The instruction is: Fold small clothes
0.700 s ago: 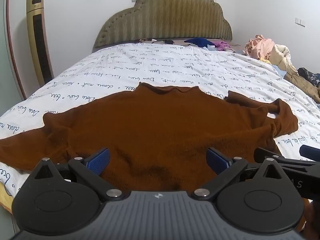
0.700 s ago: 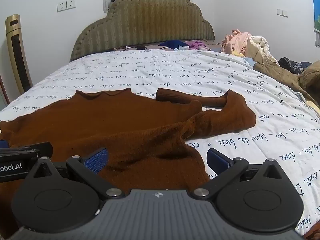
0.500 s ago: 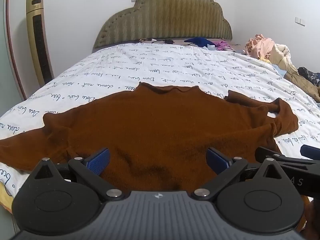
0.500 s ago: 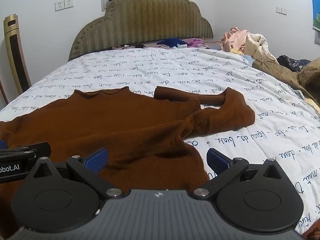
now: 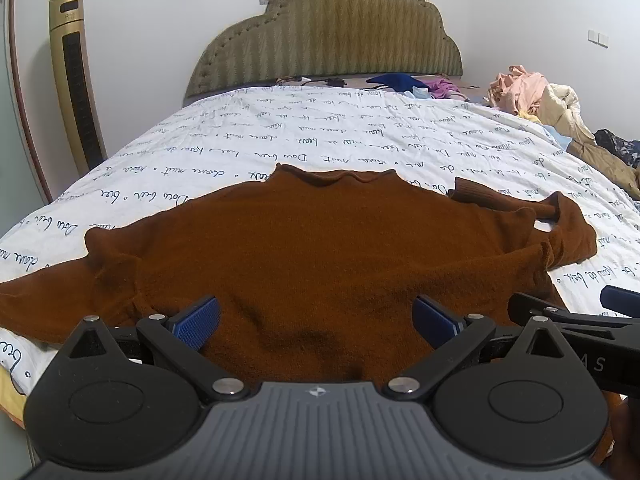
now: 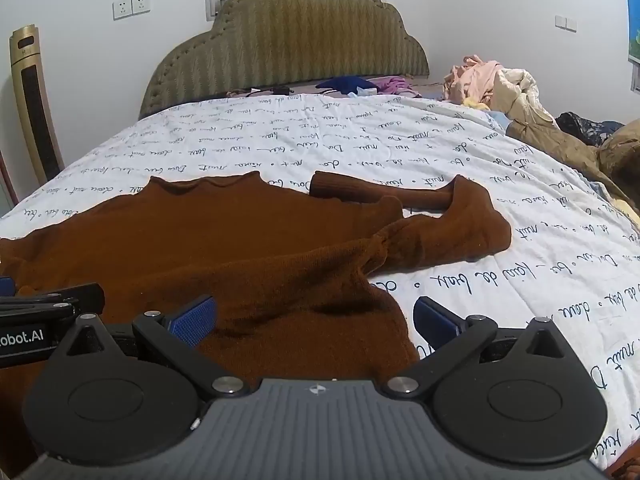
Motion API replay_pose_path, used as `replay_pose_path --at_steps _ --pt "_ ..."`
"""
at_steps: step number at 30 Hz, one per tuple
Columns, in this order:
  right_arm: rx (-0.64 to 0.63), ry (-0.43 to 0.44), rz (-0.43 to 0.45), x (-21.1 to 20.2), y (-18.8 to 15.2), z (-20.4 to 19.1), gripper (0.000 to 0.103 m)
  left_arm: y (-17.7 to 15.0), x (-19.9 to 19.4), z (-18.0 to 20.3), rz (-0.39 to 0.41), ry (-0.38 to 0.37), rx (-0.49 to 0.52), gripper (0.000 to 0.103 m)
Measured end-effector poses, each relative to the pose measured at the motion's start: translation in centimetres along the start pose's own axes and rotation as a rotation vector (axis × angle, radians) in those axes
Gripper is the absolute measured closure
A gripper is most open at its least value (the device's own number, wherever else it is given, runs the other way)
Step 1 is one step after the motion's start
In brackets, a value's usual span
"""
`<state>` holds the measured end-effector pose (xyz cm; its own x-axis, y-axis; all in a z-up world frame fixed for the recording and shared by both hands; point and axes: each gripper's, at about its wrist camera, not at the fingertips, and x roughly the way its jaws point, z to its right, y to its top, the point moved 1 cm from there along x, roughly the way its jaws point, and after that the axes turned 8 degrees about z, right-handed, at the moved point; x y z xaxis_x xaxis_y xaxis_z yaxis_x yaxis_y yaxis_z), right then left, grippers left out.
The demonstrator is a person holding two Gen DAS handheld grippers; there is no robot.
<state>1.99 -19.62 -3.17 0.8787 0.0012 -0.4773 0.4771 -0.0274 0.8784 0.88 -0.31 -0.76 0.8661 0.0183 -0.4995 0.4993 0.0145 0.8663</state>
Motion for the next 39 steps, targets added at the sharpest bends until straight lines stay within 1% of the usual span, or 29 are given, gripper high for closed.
replay_pose_path --at_steps 39 --pt "0.003 -0.005 -0.005 0.32 -0.14 0.26 0.000 -0.07 0.29 -0.41 -0.005 0.021 0.001 0.000"
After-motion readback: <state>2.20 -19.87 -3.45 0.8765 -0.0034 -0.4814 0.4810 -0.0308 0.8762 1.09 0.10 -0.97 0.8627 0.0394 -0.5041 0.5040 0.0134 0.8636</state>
